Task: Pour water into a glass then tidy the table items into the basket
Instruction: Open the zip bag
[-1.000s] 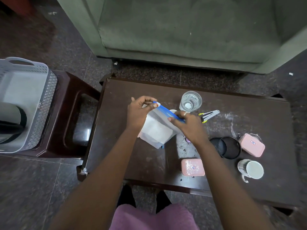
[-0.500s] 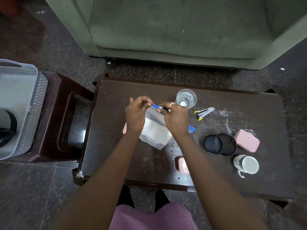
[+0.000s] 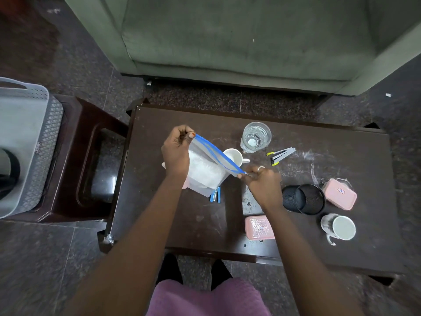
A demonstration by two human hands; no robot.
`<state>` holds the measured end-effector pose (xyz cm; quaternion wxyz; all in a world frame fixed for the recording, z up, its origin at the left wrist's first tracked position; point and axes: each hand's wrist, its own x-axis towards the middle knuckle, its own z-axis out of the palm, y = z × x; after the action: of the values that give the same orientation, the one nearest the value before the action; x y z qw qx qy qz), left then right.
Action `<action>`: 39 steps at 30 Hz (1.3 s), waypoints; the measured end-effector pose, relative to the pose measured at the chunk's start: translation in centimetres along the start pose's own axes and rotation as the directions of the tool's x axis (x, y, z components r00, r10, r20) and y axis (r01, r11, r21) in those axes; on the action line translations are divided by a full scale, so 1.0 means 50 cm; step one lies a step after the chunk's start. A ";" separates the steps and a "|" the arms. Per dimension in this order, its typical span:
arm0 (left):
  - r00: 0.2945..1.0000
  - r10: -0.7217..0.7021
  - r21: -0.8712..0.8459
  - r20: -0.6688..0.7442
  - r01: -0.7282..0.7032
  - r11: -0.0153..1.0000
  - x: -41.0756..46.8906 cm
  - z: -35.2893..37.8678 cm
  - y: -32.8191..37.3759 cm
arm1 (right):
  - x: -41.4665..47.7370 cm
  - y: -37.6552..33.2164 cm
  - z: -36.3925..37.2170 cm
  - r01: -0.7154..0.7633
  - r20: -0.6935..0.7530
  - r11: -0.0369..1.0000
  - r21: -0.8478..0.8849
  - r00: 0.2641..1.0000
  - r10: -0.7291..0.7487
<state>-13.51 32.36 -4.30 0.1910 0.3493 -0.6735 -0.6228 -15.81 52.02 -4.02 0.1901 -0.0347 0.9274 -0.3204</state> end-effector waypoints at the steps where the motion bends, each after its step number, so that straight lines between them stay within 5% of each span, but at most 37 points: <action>1: 1.000 -0.005 -0.003 0.014 0.005 1.000 -0.001 0.002 0.001 | 0.001 -0.009 0.002 0.047 0.009 0.999 0.000 0.999 -0.047; 5: 0.994 -0.007 0.005 0.107 0.007 1.000 -0.008 0.006 0.006 | 0.020 -0.050 0.016 0.164 0.083 0.986 0.023 0.983 -0.165; 9: 0.998 0.000 0.027 0.055 -0.001 1.000 -0.020 0.025 0.005 | 0.031 -0.069 0.028 0.180 0.084 0.984 0.001 0.980 -0.179; 15: 0.969 -0.194 0.198 0.150 0.163 0.967 -0.057 0.072 -0.029 | 0.033 -0.070 0.044 0.048 0.075 0.990 0.131 0.995 -0.058; 25: 0.905 -0.283 0.307 0.317 0.184 0.934 -0.045 0.084 -0.047 | 0.039 -0.048 0.044 -0.126 0.036 0.944 0.304 0.992 0.121; 30: 0.947 -0.212 0.370 0.240 0.113 0.922 -0.045 0.083 -0.032 | 0.045 -0.049 0.040 -0.207 -0.158 0.973 0.099 0.962 0.221; 33: 0.957 -0.111 0.418 0.268 -0.012 0.908 -0.056 0.088 -0.020 | 0.034 -0.045 0.038 0.004 -0.258 0.981 -0.194 0.965 -0.055; 35: 0.949 -0.027 0.444 0.313 -0.121 0.888 -0.061 0.093 -0.012 | 0.023 -0.046 0.030 0.234 -0.227 0.959 -0.160 0.937 -0.266; 37: 0.942 0.038 0.468 0.335 -0.201 0.861 -0.064 0.096 -0.006 | 0.018 -0.049 0.020 0.445 -0.048 0.876 -0.187 0.886 -0.460; 39: 0.945 0.069 0.469 0.320 -0.221 0.855 -0.064 0.096 -0.002 | 0.030 -0.051 0.011 0.536 0.221 0.792 -0.292 0.844 -0.489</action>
<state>-14.63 38.03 -4.55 0.0397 0.2386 -0.8566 -0.4557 -17.14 49.41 -3.35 0.1488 -0.3390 0.9092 -0.1906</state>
